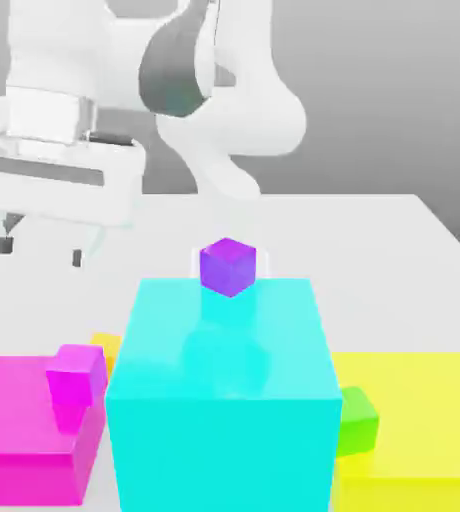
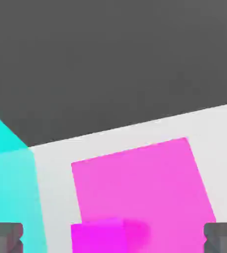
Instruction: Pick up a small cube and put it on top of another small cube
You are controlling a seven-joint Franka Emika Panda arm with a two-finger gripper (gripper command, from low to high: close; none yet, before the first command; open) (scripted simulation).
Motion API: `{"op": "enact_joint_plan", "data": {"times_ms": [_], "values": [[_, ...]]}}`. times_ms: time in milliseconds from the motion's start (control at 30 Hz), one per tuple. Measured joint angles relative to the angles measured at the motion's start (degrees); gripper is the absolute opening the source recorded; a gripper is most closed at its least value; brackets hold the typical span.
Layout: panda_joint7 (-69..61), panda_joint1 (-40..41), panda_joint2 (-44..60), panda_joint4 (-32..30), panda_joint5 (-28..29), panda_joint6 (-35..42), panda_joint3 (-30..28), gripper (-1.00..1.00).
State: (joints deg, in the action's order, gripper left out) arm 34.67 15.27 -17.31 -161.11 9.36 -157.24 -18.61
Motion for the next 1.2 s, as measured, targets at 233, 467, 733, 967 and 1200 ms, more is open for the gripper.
{"op": "enact_joint_plan", "data": {"times_ms": [233,467,733,967,1200], "values": [[-13.2,-0.2,17.1,-9.2,-9.9,-13.0,-4.0,0.00],[-23.3,18.0,29.1,-7.2,-23.5,-22.8,17.9,-1.00],[-21.1,15.7,26.0,-7.8,-20.8,-20.2,15.0,-1.00],[-11.0,17.2,12.4,-9.9,-7.3,-9.2,11.8,-1.00],[-6.7,16.0,7.6,1.9,-5.7,2.1,14.4,-1.00]]}}
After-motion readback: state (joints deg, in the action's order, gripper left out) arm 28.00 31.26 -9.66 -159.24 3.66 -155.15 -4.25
